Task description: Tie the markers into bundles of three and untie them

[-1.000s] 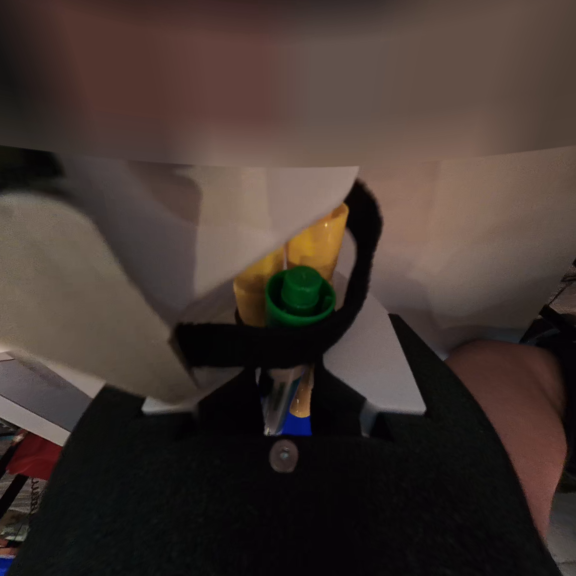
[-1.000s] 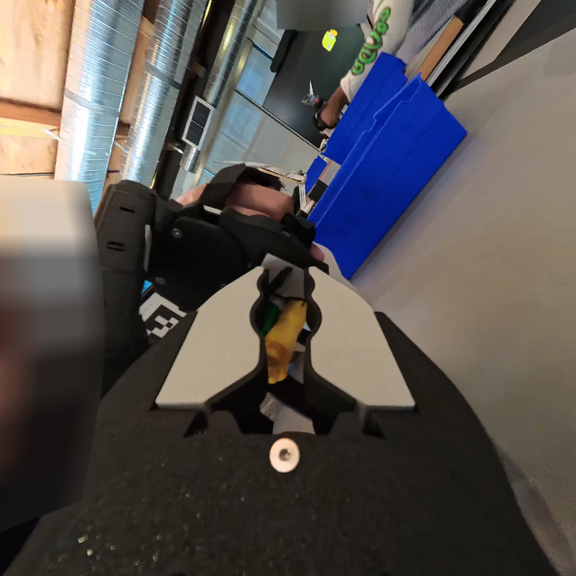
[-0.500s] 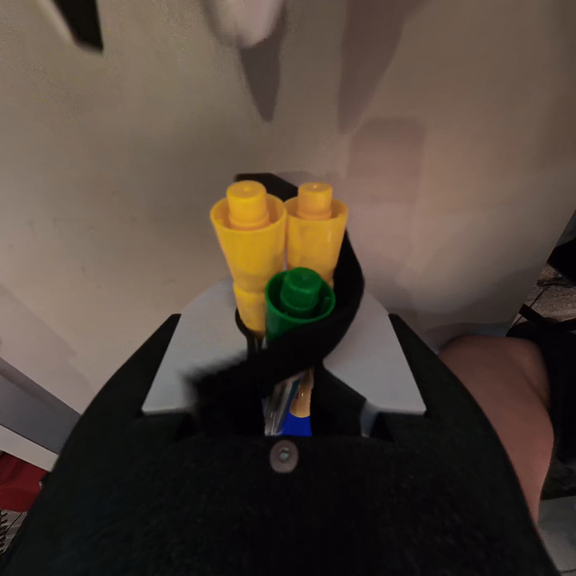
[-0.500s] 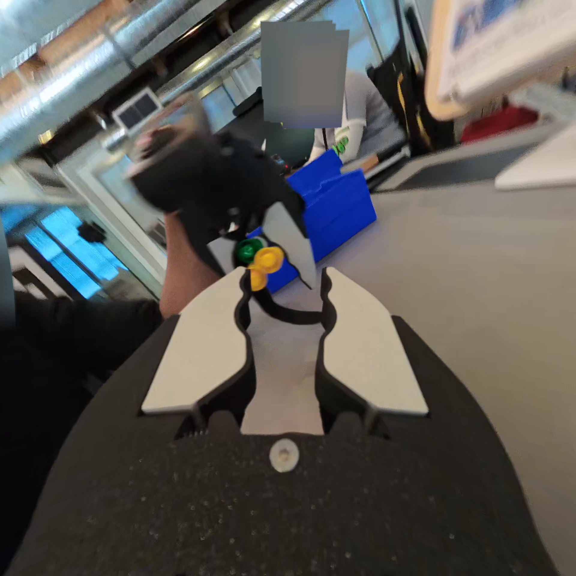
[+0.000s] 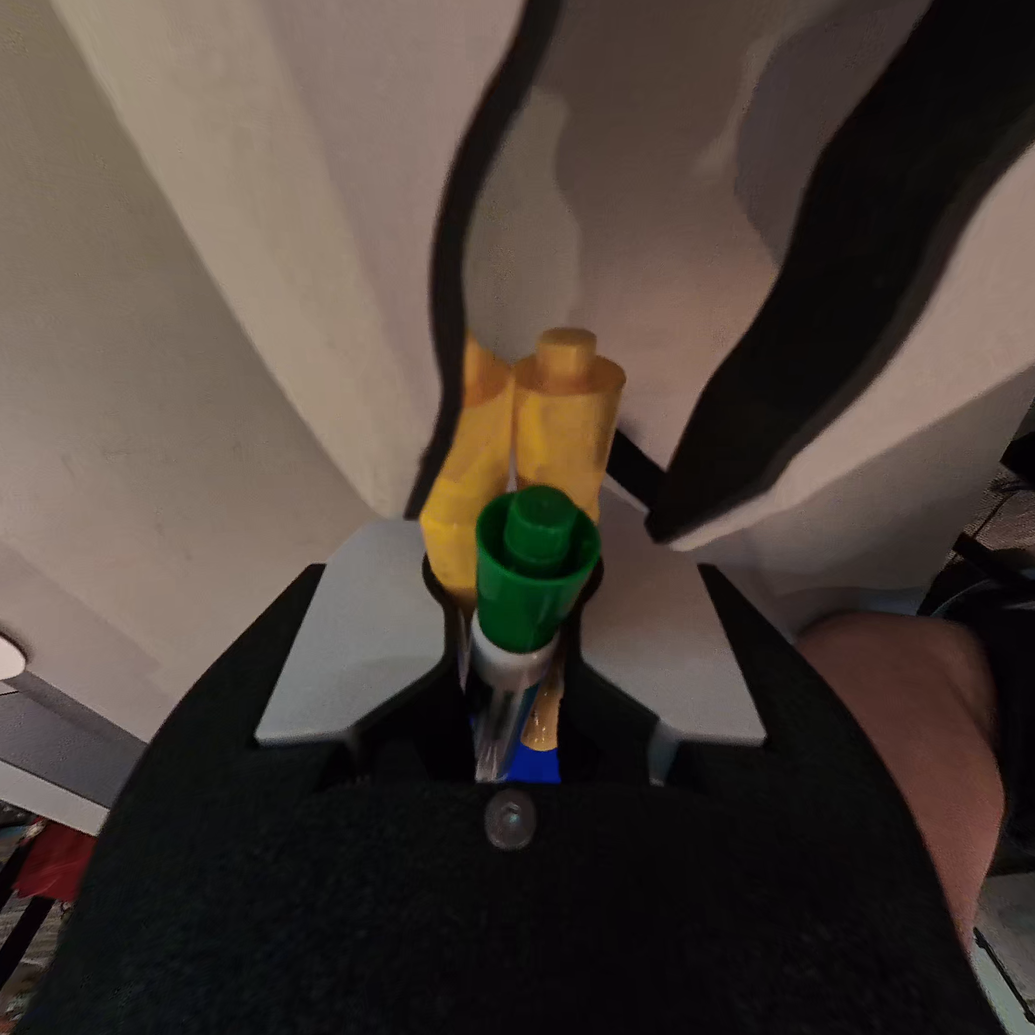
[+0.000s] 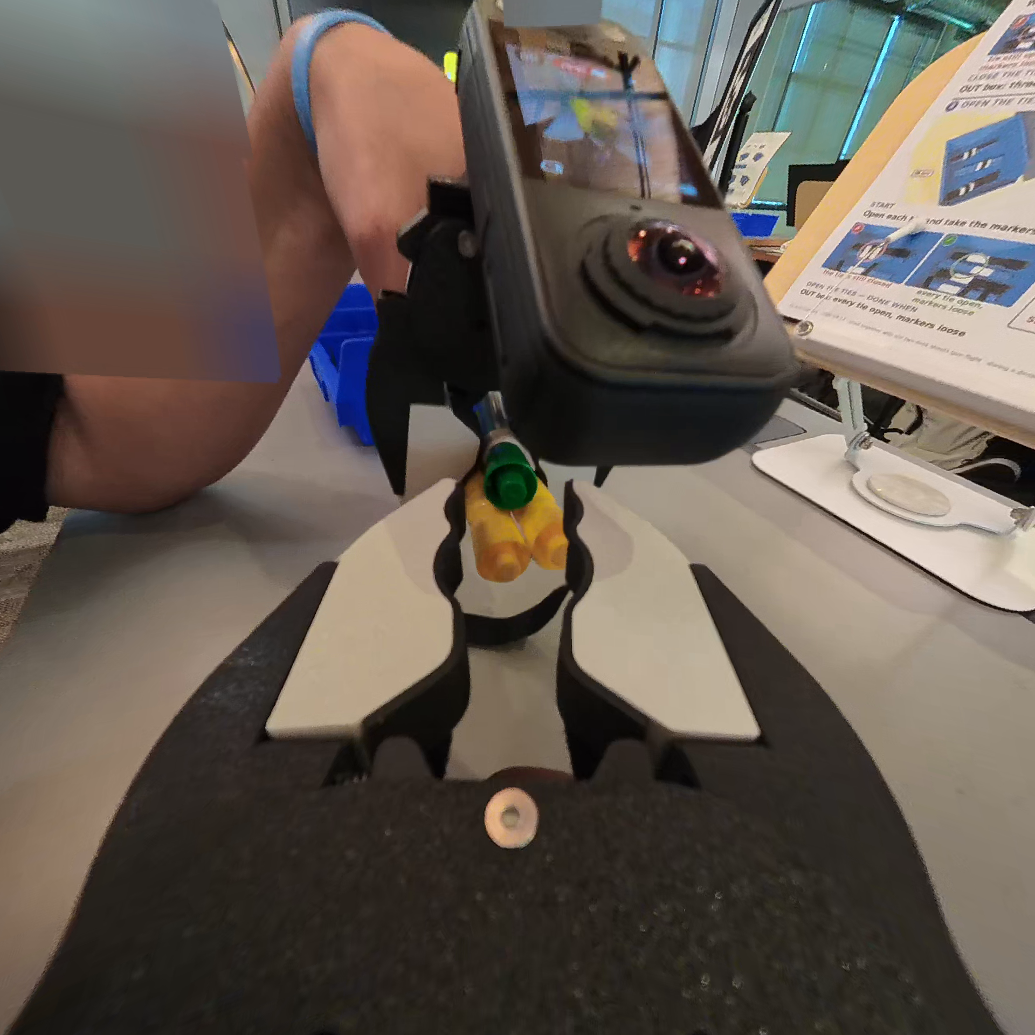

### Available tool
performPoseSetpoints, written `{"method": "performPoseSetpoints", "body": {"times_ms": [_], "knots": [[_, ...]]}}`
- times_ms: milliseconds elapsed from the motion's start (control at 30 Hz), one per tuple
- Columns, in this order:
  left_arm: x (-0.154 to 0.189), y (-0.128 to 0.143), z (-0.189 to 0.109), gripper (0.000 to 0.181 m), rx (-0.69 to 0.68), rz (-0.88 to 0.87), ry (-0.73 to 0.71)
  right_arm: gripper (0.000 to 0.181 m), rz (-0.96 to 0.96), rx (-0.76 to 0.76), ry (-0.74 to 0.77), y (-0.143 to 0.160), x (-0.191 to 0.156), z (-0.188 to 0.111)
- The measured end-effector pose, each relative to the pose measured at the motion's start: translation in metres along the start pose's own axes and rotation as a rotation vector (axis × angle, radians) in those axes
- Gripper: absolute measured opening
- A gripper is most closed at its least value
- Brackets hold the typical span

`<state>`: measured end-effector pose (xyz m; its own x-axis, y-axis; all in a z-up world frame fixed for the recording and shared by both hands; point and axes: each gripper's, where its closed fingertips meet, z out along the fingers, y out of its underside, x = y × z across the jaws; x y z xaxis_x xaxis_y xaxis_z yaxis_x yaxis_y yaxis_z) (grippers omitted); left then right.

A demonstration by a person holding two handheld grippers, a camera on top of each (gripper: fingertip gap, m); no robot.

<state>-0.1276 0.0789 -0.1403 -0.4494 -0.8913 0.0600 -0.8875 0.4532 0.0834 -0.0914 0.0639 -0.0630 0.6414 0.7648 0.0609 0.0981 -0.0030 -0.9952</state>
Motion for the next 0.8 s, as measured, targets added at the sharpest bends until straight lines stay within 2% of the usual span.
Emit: {"method": "performPoseSetpoints", "body": {"times_ms": [100, 233, 667, 800], "knots": [[0.0, -0.002, 0.002, 0.041, -0.005, 0.0, 0.003, 0.034, -0.045, -0.005, 0.012, 0.001, -0.001, 0.002], [0.001, -0.004, 0.002, 0.04, -0.005, 0.003, 0.003, 0.018, -0.103, -0.056, 0.034, 0.008, 0.0, 0.004], [-0.001, 0.003, 0.003, 0.04, -0.013, -0.013, 0.009, 0.018, -0.058, -0.082, -0.038, 0.009, 0.008, -0.013], [-0.003, 0.004, 0.003, 0.041, -0.013, -0.02, 0.005, 0.025, -0.028, -0.096, -0.032, 0.013, 0.011, -0.012]]}}
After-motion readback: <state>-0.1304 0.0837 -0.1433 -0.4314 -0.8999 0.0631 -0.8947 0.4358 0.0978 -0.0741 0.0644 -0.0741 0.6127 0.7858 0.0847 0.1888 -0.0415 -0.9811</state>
